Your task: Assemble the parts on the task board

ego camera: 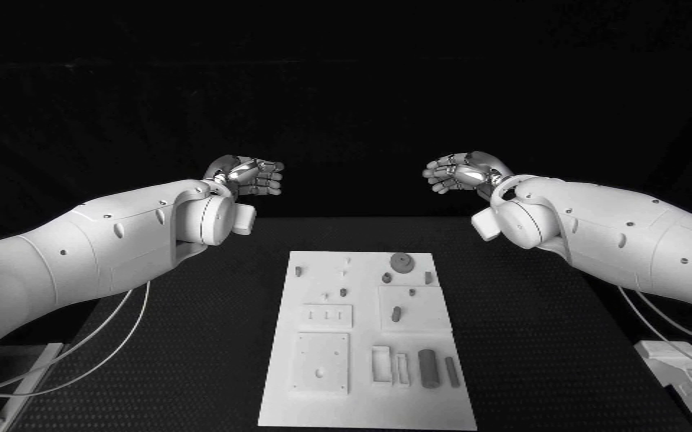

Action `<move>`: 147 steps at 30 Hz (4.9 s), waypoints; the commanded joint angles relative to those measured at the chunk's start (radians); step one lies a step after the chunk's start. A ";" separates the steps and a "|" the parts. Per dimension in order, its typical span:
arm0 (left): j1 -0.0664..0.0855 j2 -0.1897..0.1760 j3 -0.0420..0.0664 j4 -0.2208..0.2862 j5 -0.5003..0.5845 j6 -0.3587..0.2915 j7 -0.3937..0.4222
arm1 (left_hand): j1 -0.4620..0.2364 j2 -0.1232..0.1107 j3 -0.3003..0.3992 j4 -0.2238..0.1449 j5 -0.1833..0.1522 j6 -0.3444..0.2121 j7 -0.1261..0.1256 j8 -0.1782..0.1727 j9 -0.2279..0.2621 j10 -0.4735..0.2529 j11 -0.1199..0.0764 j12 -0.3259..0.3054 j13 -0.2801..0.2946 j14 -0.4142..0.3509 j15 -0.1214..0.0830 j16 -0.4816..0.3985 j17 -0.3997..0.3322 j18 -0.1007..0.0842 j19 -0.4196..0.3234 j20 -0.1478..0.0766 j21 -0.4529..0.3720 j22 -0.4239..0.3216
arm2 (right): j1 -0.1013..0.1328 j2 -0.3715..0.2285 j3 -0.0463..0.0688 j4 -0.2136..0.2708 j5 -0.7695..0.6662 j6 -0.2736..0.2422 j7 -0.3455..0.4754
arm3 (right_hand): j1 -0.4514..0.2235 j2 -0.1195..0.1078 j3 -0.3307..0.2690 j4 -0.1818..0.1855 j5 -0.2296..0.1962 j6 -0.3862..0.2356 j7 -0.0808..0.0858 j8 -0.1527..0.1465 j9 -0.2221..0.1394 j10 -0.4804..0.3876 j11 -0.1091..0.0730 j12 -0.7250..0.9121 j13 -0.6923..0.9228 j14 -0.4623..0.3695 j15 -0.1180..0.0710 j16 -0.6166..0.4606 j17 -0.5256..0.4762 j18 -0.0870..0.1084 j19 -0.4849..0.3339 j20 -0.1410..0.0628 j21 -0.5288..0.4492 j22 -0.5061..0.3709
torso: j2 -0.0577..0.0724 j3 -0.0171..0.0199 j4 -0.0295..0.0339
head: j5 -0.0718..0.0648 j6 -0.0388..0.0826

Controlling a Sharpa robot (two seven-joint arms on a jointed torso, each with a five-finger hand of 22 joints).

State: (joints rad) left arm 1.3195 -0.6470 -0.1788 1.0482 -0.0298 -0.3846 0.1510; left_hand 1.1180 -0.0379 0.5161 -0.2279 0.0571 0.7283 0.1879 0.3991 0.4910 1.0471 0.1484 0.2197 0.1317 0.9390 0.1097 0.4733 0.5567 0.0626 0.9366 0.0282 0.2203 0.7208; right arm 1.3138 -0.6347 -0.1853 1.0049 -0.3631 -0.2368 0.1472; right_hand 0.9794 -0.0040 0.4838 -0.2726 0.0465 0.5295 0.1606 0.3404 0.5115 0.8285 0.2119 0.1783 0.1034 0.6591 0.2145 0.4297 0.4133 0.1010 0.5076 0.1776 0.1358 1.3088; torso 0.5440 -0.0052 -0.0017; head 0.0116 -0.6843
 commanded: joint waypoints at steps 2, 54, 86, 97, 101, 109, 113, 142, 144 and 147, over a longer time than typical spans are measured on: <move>0.002 -0.039 0.001 0.073 -0.095 0.093 0.026 | 0.015 0.008 0.019 -0.044 0.002 0.056 0.001 0.004 -0.015 0.056 -0.020 0.007 0.008 0.060 -0.026 0.020 0.033 0.014 0.054 -0.024 0.021 0.011 | -0.001 -0.008 0.000 0.018 -0.512 0.004 -0.046 | 0.130 -0.047 0.068 -0.021 0.006 0.196 0.036 0.074 0.019 0.190 -0.051 0.068 0.020 0.275 -0.107 0.126 0.064 0.092 0.273 -0.026 0.084 0.009 | 0.007 0.0050 -0.0018 | 0.000 0.006; 0.012 -0.191 0.007 0.427 -0.114 0.100 0.054 | -0.026 -0.034 0.006 -0.049 -0.002 0.124 -0.017 -0.013 -0.056 0.135 -0.042 -0.025 0.013 0.131 -0.060 0.012 0.125 -0.010 0.118 -0.074 0.037 0.038 | -0.075 -0.005 0.001 0.183 -1.273 -0.023 -0.207 | 0.121 -0.153 0.042 -0.015 0.003 0.386 -0.038 -0.027 -0.020 0.339 -0.203 0.649 0.869 0.548 -0.311 0.922 0.510 0.161 0.594 -0.183 0.764 0.024 | 0.200 0.0319 0.0621 | -0.055 0.030; 0.017 -0.200 0.008 0.440 -0.115 0.102 0.049 | -0.032 -0.034 0.006 -0.046 -0.002 0.125 -0.016 -0.015 -0.059 0.137 -0.042 -0.030 0.013 0.133 -0.061 0.006 0.133 -0.011 0.118 -0.076 0.035 0.040 | -0.084 0.006 0.001 0.168 -1.324 -0.002 -0.216 | 0.122 -0.118 0.050 -0.016 0.003 0.432 -0.053 -0.016 -0.009 0.354 -0.216 0.681 0.939 0.556 -0.323 0.982 0.510 0.161 0.605 -0.199 0.808 0.022 | 0.222 0.0365 0.0668 | -0.055 0.021; 0.017 -0.202 0.008 0.440 -0.115 0.103 0.046 | -0.032 -0.035 0.006 -0.046 -0.002 0.124 -0.016 -0.016 -0.060 0.137 -0.042 -0.032 0.013 0.133 -0.061 0.005 0.134 -0.012 0.118 -0.076 0.035 0.040 | -0.084 0.006 0.001 0.174 -1.327 0.005 -0.210 | 0.128 -0.102 0.055 -0.018 0.004 0.446 -0.057 -0.013 -0.006 0.357 -0.221 0.687 0.953 0.556 -0.327 0.992 0.508 0.161 0.604 -0.202 0.816 0.022 | 0.226 0.0376 0.0673 | -0.056 0.023; 0.018 -0.202 0.008 0.440 -0.115 0.103 0.046 | -0.033 -0.035 0.006 -0.046 -0.002 0.124 -0.016 -0.016 -0.060 0.137 -0.042 -0.032 0.013 0.133 -0.061 0.004 0.135 -0.012 0.118 -0.077 0.035 0.040 | -0.085 0.007 0.001 0.175 -1.331 0.007 -0.210 | 0.134 -0.083 0.058 -0.019 0.004 0.465 -0.062 -0.006 -0.002 0.359 -0.225 0.689 0.962 0.555 -0.330 0.998 0.506 0.161 0.601 -0.203 0.821 0.022 | 0.228 0.0376 0.0670 | -0.056 0.024; 0.018 -0.203 0.008 0.440 -0.115 0.101 0.046 | -0.032 -0.036 0.007 -0.046 -0.002 0.123 -0.015 -0.017 -0.061 0.137 -0.042 -0.034 0.013 0.133 -0.061 0.002 0.137 -0.012 0.119 -0.077 0.034 0.041 | -0.085 0.005 0.001 0.174 -1.347 -0.011 -0.219 | 0.156 -0.052 0.111 -0.008 0.001 0.516 -0.072 0.010 0.010 0.366 -0.235 0.686 0.977 0.550 -0.340 1.008 0.497 0.161 0.593 -0.205 0.829 0.019 | 0.230 0.0378 0.0676 | -0.058 0.024; 0.019 -0.203 0.008 0.440 -0.115 0.100 0.046 | -0.032 -0.036 0.007 -0.046 -0.002 0.123 -0.015 -0.017 -0.061 0.137 -0.042 -0.034 0.013 0.133 -0.061 0.002 0.138 -0.012 0.118 -0.077 0.034 0.041 | -0.085 0.003 0.001 0.181 -1.353 -0.034 -0.227 | 0.143 -0.063 0.147 -0.006 0.003 0.520 -0.074 0.008 0.012 0.372 -0.236 0.682 0.981 0.553 -0.340 1.013 0.492 0.161 0.599 -0.205 0.835 0.019 | 0.230 0.0374 0.0673 | -0.057 0.027; 0.024 -0.194 0.008 0.434 -0.115 0.094 0.045 | -0.031 -0.037 0.008 -0.047 -0.002 0.123 -0.015 -0.018 -0.063 0.139 -0.041 -0.037 0.013 0.134 -0.061 -0.002 0.142 -0.013 0.118 -0.077 0.033 0.042 | -0.048 0.125 0.017 0.156 -1.408 -0.129 -0.311 | 0.128 -0.071 0.171 -0.011 0.003 0.528 -0.077 0.010 0.020 0.386 -0.239 0.676 0.986 0.560 -0.342 1.020 0.483 0.161 0.608 -0.208 0.842 0.019 | 0.235 0.0385 0.0719 | -0.058 0.055; 0.024 -0.191 0.008 0.433 -0.115 0.095 0.045 | -0.031 -0.037 0.008 -0.047 -0.002 0.123 -0.015 -0.018 -0.063 0.139 -0.041 -0.037 0.013 0.134 -0.061 -0.002 0.142 -0.013 0.118 -0.077 0.033 0.042 | -0.048 0.135 0.017 0.146 -1.415 -0.138 -0.316 | 0.128 -0.071 0.172 -0.012 0.003 0.527 -0.077 0.009 0.020 0.386 -0.239 0.676 0.986 0.560 -0.342 1.020 0.483 0.161 0.608 -0.208 0.842 0.019 | 0.235 0.0390 0.0709 | -0.056 0.057; 0.024 -0.189 0.008 0.431 -0.115 0.096 0.045 | -0.031 -0.037 0.008 -0.047 -0.002 0.123 -0.015 -0.018 -0.063 0.139 -0.041 -0.037 0.013 0.134 -0.061 -0.002 0.142 -0.013 0.118 -0.077 0.032 0.042 | -0.049 0.152 0.017 0.132 -1.422 -0.144 -0.319 | 0.128 -0.072 0.172 -0.012 0.003 0.527 -0.077 0.009 0.020 0.386 -0.239 0.676 0.986 0.561 -0.342 1.020 0.483 0.161 0.608 -0.209 0.842 0.019 | 0.235 0.0393 0.0718 | -0.055 0.056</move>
State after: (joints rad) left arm 1.3415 -0.8384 -0.1720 1.4791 -0.1413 -0.2969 0.1896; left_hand 1.0946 -0.0737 0.5248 -0.2761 0.0571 0.8519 0.1640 0.3880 0.4296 1.1791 0.1089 0.1881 0.1448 1.0663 0.0483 0.4753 0.6979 0.0440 1.0561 -0.0409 0.2564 0.7607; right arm 1.2652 -0.4874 -0.1682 1.1435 -1.7522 -0.3551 -0.1545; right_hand 1.1163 -0.0744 0.6517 -0.2854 0.0465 0.9782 0.0594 0.3486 0.5162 1.2065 -0.0268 0.8592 1.0885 1.2154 -0.1229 1.4464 0.8978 0.2489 1.1112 -0.0268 0.9720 1.3086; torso 0.7789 0.0337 0.0695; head -0.0444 -0.6281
